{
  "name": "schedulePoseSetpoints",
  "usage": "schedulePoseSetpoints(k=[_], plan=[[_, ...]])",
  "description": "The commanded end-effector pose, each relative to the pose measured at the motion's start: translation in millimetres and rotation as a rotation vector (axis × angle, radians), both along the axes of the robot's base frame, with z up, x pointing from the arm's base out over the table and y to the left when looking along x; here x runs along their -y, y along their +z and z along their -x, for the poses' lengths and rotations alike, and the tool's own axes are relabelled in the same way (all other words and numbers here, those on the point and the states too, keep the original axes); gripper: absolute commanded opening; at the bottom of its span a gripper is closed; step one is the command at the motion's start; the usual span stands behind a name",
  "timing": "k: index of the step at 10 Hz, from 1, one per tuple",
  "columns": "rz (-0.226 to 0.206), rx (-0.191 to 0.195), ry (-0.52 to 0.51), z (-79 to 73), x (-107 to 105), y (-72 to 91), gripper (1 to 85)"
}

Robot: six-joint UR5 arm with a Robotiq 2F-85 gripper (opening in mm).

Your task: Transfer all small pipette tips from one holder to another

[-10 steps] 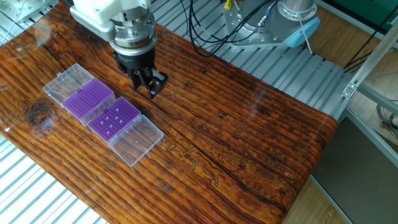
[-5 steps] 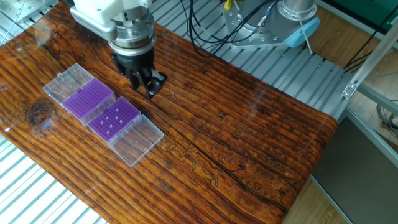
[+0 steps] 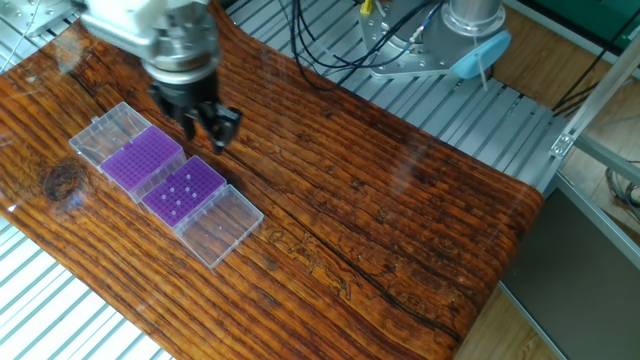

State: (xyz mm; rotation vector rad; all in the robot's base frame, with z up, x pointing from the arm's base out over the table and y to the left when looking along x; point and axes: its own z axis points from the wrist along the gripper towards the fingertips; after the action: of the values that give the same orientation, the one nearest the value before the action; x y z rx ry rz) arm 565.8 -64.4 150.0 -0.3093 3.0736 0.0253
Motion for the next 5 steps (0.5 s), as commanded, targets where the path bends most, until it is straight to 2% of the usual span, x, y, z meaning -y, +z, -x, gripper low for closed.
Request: schedulePoseSetpoints(k=[1,3,5], plan=[[-0.033,-0.003,0.006,-16.2,37.5,-4.5,48.0],[-0.042,0.009,-0.001,-25.1,45.7,-14.7,47.7],[-0.023,0.016,-0.013,-28.6,49.1,-21.4,47.7]])
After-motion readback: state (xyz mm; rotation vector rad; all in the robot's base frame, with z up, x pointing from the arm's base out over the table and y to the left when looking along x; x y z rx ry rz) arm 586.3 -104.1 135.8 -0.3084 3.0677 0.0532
